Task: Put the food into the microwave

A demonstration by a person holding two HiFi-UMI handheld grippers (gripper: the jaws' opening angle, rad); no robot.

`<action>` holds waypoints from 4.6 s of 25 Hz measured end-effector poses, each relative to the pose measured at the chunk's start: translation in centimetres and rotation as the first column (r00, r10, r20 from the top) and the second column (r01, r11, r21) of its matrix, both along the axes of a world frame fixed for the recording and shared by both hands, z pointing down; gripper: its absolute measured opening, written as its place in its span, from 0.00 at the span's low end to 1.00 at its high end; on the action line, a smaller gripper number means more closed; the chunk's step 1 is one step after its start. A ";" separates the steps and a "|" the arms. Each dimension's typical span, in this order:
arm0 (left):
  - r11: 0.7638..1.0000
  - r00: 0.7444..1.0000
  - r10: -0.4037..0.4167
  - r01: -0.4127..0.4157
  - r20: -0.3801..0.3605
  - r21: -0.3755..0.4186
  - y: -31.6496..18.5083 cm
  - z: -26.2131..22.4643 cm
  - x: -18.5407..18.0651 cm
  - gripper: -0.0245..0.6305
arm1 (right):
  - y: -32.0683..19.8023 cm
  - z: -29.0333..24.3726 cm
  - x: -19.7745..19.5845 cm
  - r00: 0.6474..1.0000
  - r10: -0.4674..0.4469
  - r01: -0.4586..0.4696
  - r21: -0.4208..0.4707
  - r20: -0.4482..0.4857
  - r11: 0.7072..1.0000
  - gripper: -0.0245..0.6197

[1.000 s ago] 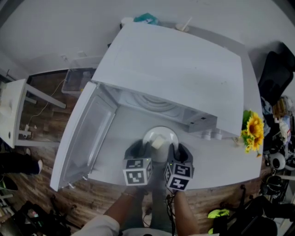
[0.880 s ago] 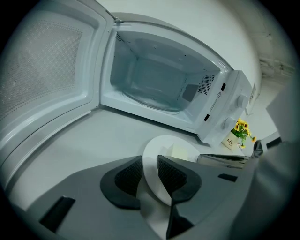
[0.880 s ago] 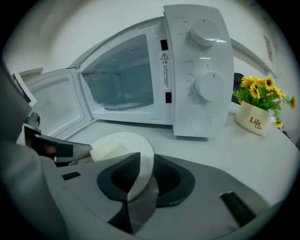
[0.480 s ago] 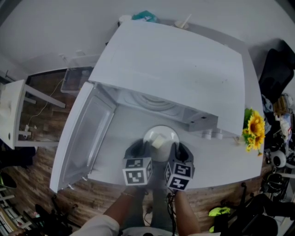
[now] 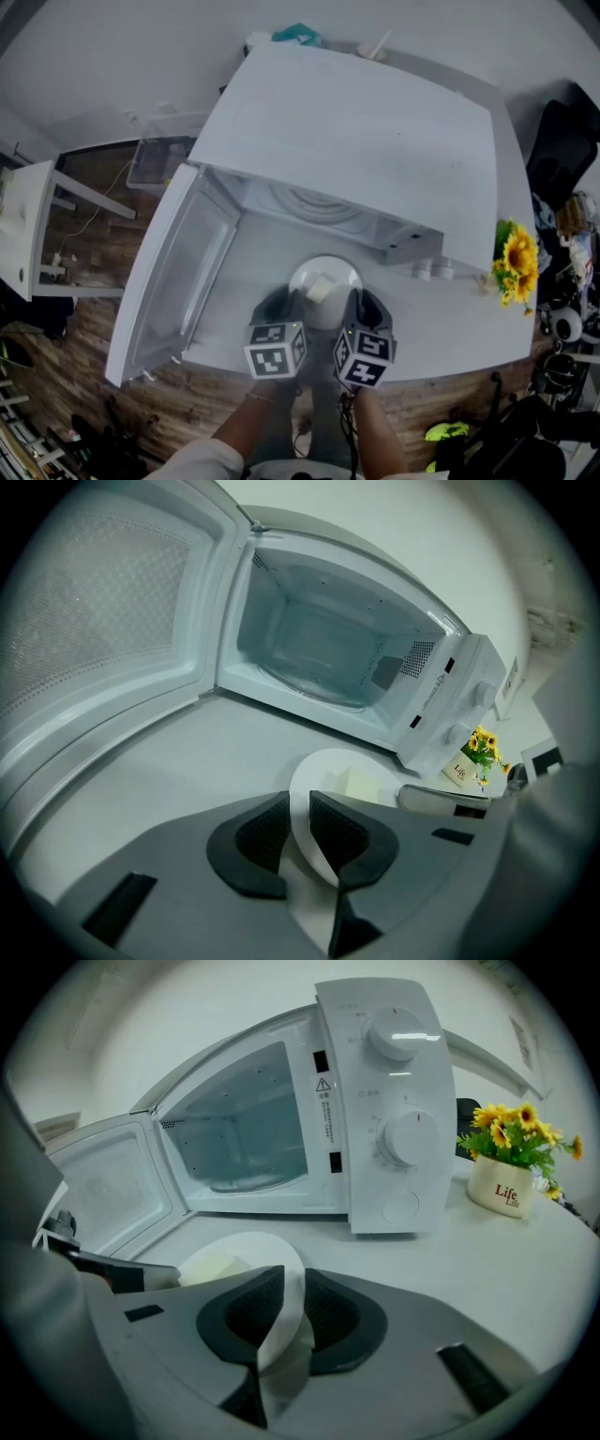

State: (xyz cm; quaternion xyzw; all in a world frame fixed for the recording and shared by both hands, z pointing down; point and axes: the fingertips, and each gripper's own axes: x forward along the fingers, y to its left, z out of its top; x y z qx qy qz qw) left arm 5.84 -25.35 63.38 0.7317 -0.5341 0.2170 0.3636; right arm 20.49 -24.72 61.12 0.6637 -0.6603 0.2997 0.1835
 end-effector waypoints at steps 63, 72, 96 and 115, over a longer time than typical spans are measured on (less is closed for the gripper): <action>0.926 1.000 -0.002 0.000 0.006 0.377 -15.0 -11.3 -4.0 0.16 | -12.6 -10.5 -4.1 0.998 0.057 -0.061 0.332 0.023 0.941 0.17; 0.913 1.000 -0.016 0.023 -0.019 0.407 -16.9 -11.0 -3.5 0.16 | -14.6 -10.3 -3.8 0.998 0.066 -0.066 0.367 0.013 0.928 0.17; 0.900 1.000 -0.013 0.017 -0.013 0.435 -21.0 -7.9 -2.0 0.16 | -17.9 -8.2 -2.6 0.990 0.120 -0.084 0.370 -0.073 0.925 0.17; 0.938 0.999 -0.023 0.006 0.045 0.346 -21.9 -6.5 -2.1 0.16 | -19.5 -6.6 -3.0 0.979 0.079 -0.038 0.213 -0.189 0.976 0.18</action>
